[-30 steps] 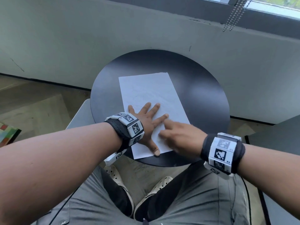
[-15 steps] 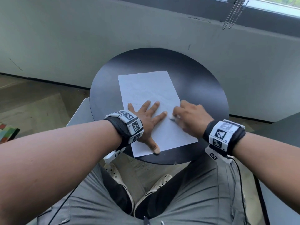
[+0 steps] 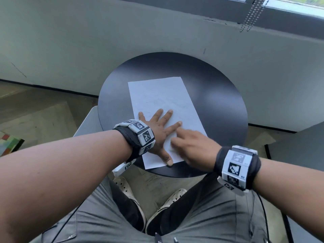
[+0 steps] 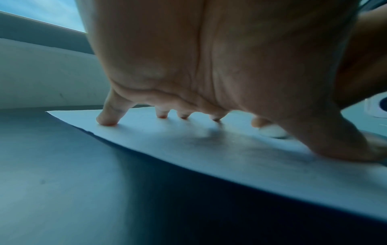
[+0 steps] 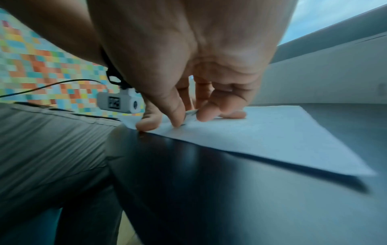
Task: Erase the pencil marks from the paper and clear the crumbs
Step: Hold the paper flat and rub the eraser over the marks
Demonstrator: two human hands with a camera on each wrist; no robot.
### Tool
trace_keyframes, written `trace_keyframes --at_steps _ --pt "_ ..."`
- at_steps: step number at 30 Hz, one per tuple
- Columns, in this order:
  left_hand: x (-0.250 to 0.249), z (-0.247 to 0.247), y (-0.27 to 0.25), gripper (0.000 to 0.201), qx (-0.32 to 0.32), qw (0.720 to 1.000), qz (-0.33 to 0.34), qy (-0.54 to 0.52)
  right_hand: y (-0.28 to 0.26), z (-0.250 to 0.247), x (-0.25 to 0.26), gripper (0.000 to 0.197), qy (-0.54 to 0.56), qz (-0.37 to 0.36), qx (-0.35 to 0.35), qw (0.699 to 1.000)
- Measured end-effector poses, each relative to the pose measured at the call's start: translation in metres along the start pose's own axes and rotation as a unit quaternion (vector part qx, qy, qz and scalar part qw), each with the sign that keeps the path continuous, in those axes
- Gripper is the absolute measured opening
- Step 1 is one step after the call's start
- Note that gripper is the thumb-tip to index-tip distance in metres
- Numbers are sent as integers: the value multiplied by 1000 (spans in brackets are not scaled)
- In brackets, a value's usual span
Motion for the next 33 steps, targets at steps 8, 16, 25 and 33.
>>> trace_keyframes --at_steps 8,16,25,33 --pt "25 11 -17 133 -43 998 36 -7 13 -8 -62 17 1 117 -44 992" --pt "36 17 -24 132 -35 999 10 -16 10 -6 -43 19 -9 166 -63 984" --pt "34 14 -21 134 -4 1000 -6 -13 14 -15 -45 23 37 195 -33 980" --pt "36 18 -21 134 -17 1000 2 -11 16 -8 16 17 63 62 30 996"
Point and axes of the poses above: each hand's wrist, its own y-axis towards the middle knuckle, its own z-axis out of the palm, x = y × z, the point moved 7 cm from there along y, towards the middle knuckle, and after that the axes turned 7 degrees about z, right-handed, at the moved point
